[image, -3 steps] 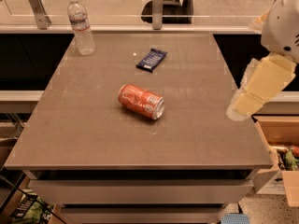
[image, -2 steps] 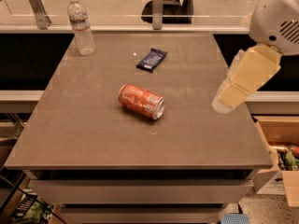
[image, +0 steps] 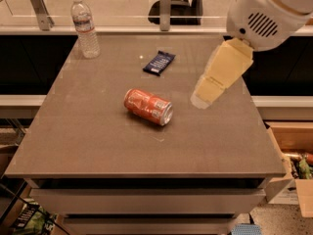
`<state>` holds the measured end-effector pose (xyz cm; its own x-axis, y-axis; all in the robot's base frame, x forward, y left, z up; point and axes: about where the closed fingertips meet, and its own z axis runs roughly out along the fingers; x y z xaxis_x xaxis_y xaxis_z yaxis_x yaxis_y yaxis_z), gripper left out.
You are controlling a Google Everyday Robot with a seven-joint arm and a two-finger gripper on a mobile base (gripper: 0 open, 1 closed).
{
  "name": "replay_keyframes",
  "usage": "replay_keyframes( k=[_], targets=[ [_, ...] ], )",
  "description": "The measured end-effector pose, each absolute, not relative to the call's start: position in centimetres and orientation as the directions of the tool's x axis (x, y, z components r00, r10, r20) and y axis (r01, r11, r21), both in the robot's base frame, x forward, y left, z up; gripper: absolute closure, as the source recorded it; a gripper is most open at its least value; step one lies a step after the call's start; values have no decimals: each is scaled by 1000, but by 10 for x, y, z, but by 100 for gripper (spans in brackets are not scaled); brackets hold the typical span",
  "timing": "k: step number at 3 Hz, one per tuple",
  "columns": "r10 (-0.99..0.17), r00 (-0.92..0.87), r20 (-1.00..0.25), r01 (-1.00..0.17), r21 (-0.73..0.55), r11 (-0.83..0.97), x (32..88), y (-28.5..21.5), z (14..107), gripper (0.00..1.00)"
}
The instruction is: Place coke can upright
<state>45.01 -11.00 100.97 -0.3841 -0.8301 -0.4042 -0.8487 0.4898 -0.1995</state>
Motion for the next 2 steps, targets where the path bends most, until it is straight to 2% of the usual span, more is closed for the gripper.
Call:
replay_keyframes(
  k=[2],
  targets=[
    [-846, -413, -338, -850, -192, 491, 470, -71, 984, 0]
  ],
)
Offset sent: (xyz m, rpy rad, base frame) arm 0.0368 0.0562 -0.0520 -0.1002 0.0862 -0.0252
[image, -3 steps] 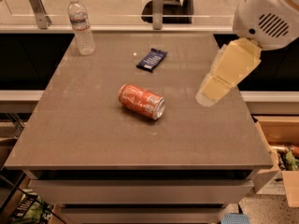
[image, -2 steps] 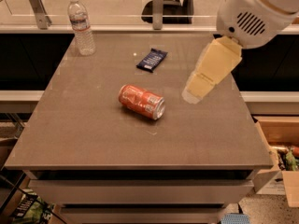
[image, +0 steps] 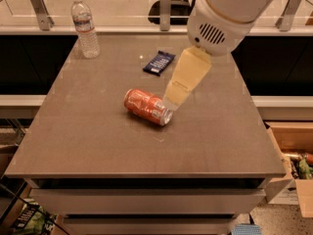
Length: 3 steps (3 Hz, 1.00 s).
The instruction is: Place coke can upright
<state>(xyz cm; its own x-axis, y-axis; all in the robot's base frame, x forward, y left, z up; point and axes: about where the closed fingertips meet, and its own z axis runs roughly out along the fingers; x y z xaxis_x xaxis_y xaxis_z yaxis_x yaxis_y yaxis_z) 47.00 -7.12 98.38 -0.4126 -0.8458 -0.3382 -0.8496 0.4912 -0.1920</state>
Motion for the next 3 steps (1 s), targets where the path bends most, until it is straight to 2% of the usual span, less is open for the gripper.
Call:
replay_keyframes(
  k=[3],
  targets=[
    [-885, -413, -216, -863, -217, 456, 502, -22, 938, 0]
  ],
)
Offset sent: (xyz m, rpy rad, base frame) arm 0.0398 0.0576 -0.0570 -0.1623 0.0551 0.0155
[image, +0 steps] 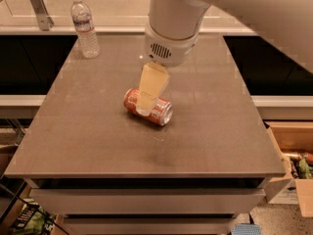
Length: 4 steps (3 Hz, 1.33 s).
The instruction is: Place coke can upright
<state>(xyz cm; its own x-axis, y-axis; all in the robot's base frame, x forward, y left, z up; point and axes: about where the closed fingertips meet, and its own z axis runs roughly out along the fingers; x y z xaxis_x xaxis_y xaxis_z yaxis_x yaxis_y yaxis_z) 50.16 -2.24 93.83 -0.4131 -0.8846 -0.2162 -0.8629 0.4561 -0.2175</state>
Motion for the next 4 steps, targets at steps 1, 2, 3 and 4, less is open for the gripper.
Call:
replay_keyframes(
  k=[1, 2, 3, 4],
  targets=[
    [-894, -409, -182, -871, -215, 442, 509, -11, 924, 0],
    [-901, -396, -177, -885, -189, 426, 511, 1, 911, 0],
    [-905, -386, -179, -898, -153, 413, 510, 12, 896, 0],
    [-910, -377, -174, -908, -127, 400, 508, 20, 884, 0]
  ],
)
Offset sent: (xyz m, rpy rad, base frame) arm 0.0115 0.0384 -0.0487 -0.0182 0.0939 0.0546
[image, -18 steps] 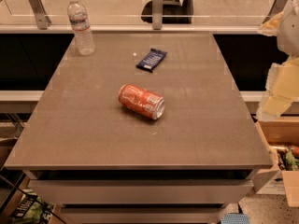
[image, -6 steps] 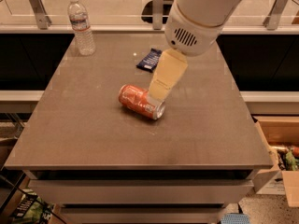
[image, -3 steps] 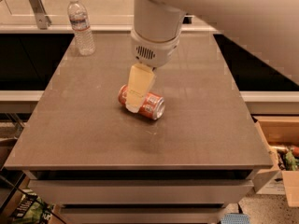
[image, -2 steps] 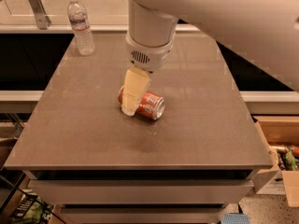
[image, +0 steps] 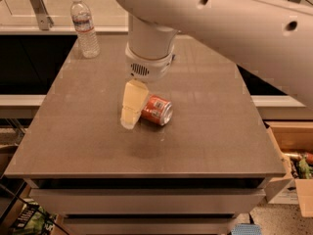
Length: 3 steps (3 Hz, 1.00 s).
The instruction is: Place coke can upright
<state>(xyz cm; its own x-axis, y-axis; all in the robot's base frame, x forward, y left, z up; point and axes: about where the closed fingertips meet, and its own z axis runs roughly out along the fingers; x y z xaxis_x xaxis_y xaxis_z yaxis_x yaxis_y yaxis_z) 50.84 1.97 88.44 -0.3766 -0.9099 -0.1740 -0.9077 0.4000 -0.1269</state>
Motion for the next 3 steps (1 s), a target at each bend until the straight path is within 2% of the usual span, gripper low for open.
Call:
replay_keyframes(
  k=[3],
  targets=[
    [-927, -367, -77, -917, -134, 374, 508, 30, 859, 0]
  ],
)
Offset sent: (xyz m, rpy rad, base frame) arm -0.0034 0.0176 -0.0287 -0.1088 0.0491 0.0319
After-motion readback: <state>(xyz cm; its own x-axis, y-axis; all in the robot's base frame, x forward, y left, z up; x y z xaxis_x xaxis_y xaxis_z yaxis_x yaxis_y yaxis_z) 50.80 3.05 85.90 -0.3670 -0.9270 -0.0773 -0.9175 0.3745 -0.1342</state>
